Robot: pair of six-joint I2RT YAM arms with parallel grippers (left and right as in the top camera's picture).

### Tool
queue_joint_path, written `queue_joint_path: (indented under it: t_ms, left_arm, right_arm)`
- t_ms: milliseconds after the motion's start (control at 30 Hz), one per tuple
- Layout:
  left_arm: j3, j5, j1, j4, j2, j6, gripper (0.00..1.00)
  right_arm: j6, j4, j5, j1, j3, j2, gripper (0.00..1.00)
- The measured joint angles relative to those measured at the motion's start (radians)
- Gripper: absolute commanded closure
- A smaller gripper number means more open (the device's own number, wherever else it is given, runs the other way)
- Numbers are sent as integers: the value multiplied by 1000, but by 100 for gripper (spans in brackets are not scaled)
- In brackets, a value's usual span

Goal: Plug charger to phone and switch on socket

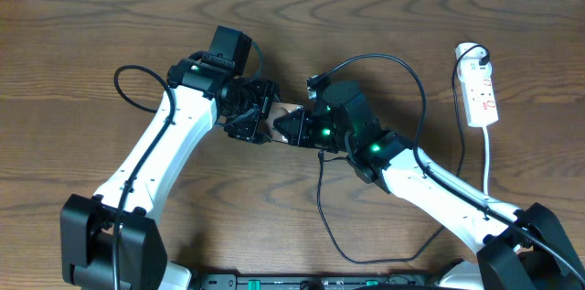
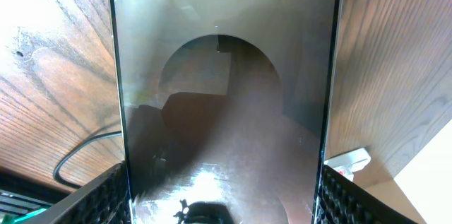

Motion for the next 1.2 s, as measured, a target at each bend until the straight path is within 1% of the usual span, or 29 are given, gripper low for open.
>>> queue_joint_path:
  t_ms: [67,100,133,200,267,600,733,1033,1200]
  left_arm:
    - [0,0,0,-2,0,2,22]
    - [0,0,1,-3,0,6,16]
    - [0,0,1,-3,0,7,15]
    - [0,13,3,-4,0,26,10]
    - [0,27,6,-5,0,44,9]
    - [0,113,50,-12,0,115,8]
    - [0,134,58,-12,0,160,8]
    - [0,204,123,-13,0,336,8]
    - [0,278,184,-9,0,499,8]
  right_arm:
    - [0,0,-1,0,0,0,99]
    - [0,-1,-2,0,0,0,99]
    - [0,0,-2,0,0,0,99]
    - [0,0,-5,1,0,0,99]
    - [0,1,-8,1,0,0,99]
    - [-1,0,-10,1,0,0,99]
    - [-5,-31,-1,1,0,0,99]
    - [-9,-90,23,-24,0,0,99]
    - [-13,-109,26,-55,0,0,99]
